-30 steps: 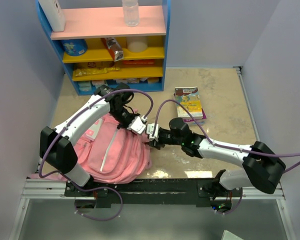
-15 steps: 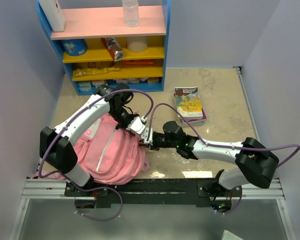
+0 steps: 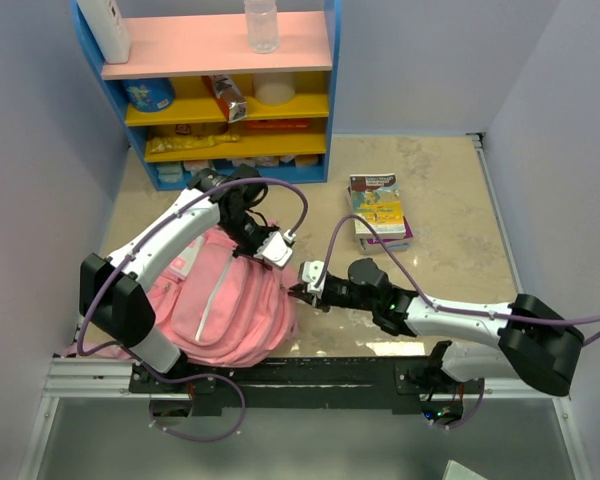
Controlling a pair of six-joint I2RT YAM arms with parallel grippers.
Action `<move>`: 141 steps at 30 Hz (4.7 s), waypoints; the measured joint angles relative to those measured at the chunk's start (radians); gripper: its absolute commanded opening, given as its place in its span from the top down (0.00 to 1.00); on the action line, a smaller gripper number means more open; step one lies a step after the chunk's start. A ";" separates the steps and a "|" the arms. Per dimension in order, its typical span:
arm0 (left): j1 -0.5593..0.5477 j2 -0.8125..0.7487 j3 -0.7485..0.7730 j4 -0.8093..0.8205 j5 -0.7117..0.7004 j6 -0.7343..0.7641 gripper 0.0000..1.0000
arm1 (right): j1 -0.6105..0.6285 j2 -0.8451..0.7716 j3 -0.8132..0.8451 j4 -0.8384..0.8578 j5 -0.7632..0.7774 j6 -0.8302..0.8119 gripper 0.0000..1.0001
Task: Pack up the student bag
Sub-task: Unzip the student bag at the center of the board.
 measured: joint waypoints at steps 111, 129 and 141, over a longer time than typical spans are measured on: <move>0.205 0.440 0.513 0.069 0.331 -0.400 0.19 | 0.018 -0.023 -0.006 -0.016 0.435 0.564 1.00; 0.061 0.338 0.312 0.059 0.333 -0.253 0.28 | 0.018 -0.135 0.044 -0.126 0.422 0.443 1.00; 0.036 0.343 0.328 0.068 0.290 -0.211 1.00 | 0.018 -0.150 0.035 -0.129 0.446 0.420 0.43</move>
